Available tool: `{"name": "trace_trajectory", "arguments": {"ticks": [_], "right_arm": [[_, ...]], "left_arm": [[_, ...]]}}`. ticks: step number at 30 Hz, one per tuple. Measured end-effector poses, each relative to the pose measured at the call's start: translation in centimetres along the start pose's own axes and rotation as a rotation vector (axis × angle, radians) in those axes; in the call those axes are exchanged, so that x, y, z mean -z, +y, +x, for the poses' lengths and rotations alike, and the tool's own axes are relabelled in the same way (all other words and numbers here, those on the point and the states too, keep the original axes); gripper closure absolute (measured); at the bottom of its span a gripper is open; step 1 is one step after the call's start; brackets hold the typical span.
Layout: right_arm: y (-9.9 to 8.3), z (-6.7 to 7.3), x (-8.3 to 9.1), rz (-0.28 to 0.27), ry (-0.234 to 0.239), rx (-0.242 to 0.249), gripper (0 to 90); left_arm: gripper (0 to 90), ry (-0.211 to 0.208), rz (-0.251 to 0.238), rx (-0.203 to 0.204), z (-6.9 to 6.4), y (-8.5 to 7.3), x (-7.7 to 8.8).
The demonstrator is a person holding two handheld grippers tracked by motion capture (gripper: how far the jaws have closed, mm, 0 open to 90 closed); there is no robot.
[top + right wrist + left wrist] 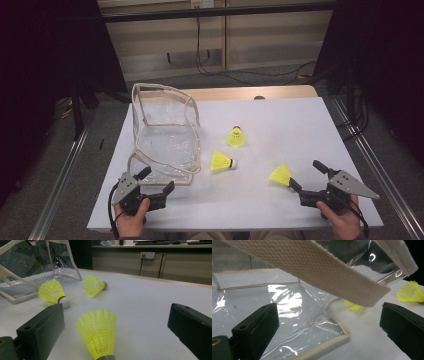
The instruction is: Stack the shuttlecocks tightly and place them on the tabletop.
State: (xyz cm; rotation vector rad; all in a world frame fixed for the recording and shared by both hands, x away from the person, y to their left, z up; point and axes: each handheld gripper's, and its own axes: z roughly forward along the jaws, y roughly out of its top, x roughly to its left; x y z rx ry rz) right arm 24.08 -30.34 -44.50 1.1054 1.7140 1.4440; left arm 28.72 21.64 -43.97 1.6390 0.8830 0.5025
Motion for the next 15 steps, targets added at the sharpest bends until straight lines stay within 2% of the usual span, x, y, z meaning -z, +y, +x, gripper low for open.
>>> {"name": "trace_trajectory", "arguments": {"ticks": [15], "right_arm": [[0.07,-0.06,0.04,-0.001,0.004,-0.001,0.9]], "left_arm": [[2.3,-0.028,0.006,0.008,-0.61,0.17,-0.21]]}}
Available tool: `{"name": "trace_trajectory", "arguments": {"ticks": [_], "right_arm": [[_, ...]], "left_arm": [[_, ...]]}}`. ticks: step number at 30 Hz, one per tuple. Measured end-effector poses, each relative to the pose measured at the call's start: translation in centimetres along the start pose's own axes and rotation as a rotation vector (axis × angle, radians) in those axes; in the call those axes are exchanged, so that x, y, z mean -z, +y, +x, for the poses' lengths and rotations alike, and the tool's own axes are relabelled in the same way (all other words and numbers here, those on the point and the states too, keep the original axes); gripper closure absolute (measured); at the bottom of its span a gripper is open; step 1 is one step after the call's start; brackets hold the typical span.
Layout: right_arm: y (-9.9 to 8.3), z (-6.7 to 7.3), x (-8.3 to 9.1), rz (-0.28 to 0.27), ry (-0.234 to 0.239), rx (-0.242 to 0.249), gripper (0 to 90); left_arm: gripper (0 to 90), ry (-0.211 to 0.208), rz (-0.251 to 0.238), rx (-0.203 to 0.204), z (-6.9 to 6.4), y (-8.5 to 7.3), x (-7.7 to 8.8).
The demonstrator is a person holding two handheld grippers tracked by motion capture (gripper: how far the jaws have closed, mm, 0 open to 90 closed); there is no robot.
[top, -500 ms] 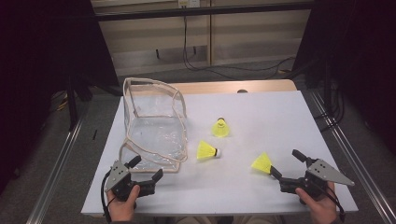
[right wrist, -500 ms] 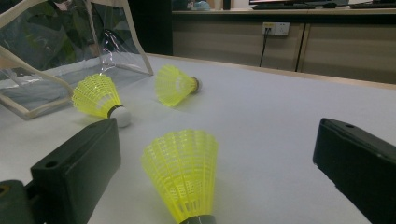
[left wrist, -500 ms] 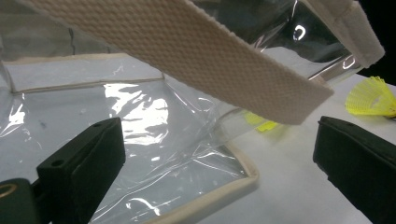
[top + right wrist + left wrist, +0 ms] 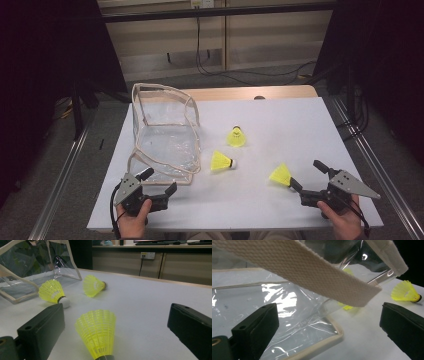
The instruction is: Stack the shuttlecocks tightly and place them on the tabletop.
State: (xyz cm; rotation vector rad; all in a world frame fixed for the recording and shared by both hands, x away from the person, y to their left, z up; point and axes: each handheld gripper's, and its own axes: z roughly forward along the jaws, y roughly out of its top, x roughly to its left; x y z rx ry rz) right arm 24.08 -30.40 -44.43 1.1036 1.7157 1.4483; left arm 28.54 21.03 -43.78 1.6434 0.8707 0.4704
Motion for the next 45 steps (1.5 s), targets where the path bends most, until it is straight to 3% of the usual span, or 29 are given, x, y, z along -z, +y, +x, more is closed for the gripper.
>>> {"name": "trace_trajectory", "arguments": {"ticks": [45], "right_arm": [[0.2,0.4,-0.1,-0.002,0.023,0.011,1.3]], "left_arm": [[2.0,-0.133,0.065,-0.022,-4.1,0.5,-2.2]]}}
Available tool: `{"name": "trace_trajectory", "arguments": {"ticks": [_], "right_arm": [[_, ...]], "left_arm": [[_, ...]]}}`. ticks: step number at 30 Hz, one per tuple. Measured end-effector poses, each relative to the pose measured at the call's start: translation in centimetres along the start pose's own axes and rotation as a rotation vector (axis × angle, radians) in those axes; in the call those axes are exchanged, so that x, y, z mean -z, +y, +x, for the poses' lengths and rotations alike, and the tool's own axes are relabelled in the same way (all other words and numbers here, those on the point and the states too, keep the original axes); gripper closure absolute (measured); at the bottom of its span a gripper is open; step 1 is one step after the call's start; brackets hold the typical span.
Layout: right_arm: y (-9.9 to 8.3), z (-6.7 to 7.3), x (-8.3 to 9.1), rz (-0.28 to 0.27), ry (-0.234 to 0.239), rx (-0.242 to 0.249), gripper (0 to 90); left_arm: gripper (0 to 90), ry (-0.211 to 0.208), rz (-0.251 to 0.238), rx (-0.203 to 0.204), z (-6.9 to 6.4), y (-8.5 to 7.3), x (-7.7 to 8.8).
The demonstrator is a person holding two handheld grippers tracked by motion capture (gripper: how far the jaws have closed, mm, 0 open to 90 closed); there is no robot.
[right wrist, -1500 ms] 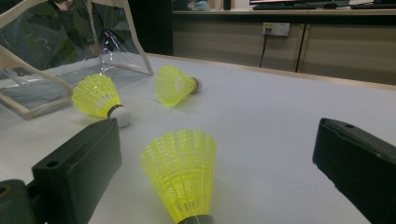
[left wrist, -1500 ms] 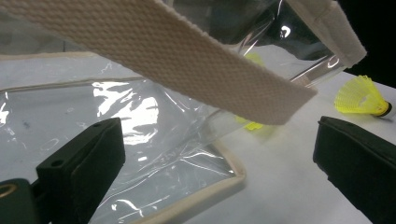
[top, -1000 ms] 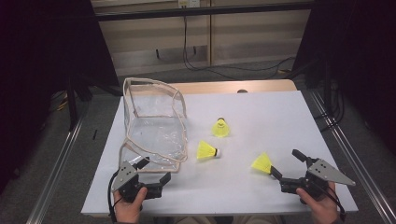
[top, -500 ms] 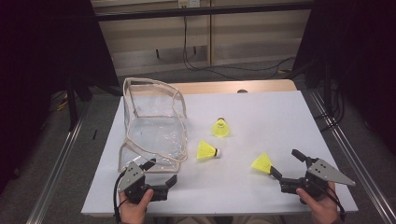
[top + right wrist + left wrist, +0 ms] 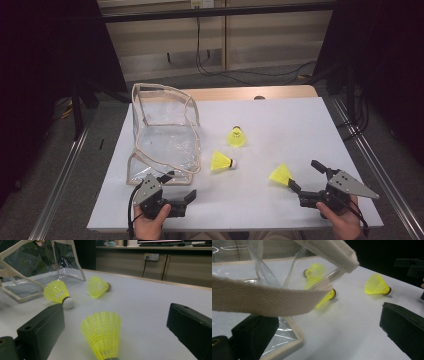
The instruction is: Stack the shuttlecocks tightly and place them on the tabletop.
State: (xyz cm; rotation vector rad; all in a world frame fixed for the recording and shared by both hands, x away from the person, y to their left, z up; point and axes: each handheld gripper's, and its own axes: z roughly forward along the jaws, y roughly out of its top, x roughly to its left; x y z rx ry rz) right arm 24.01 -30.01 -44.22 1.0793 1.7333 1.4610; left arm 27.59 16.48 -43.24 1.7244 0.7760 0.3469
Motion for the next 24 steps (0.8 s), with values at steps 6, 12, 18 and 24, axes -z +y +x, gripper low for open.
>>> {"name": "trace_trajectory", "arguments": {"ticks": [6,12,18,24], "right_arm": [[0.0,0.0,0.1,-0.001,0.001,-0.001,1.3],[0.0,-0.1,0.1,-0.004,0.001,0.0,1.3],[0.0,0.0,0.1,-0.007,0.002,0.002,1.3],[0.0,0.0,0.0,-0.004,0.003,-0.001,1.3]], "left_arm": [[1.6,0.002,0.006,0.018,-0.3,0.0,-0.2],[2.4,-0.012,0.041,0.015,-0.4,-0.3,-0.3],[3.1,-0.036,0.057,0.016,-0.6,-0.4,-0.8],[3.0,-0.045,0.065,0.013,-0.8,-0.3,-1.2]]}}
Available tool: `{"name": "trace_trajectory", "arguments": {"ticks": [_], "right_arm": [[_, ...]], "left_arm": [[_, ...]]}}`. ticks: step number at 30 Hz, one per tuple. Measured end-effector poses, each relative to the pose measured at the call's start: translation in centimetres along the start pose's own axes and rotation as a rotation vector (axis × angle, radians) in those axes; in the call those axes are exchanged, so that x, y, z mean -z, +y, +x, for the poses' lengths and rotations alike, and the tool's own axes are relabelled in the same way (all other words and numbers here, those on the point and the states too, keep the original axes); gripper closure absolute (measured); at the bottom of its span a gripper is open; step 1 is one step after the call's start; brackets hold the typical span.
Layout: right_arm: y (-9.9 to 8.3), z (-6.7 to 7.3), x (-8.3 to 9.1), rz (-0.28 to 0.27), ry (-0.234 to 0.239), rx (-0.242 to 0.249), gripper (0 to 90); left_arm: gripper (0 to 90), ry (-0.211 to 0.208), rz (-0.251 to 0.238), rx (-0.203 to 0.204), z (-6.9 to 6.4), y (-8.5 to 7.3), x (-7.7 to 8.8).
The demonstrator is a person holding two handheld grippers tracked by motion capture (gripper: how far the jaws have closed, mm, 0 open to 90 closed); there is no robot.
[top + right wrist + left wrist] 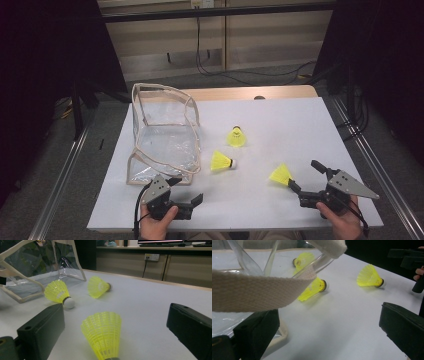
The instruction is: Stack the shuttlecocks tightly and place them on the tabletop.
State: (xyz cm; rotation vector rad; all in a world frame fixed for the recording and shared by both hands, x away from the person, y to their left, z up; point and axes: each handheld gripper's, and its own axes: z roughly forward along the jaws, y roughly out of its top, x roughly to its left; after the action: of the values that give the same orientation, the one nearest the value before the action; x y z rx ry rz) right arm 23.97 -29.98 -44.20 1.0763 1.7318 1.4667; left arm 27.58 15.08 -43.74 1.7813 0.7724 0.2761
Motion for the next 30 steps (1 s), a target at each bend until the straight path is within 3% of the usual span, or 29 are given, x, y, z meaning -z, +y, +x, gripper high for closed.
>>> {"name": "trace_trajectory", "arguments": {"ticks": [15,30], "right_arm": [[0.0,-0.1,0.1,-0.001,0.001,0.003,1.4],[0.0,-0.1,0.1,-0.001,0.005,0.005,1.8]], "left_arm": [[3.0,-0.034,0.03,-0.011,-1.2,0.4,-1.9],[2.9,-0.026,0.048,-0.014,-2.5,0.8,-3.7]]}}
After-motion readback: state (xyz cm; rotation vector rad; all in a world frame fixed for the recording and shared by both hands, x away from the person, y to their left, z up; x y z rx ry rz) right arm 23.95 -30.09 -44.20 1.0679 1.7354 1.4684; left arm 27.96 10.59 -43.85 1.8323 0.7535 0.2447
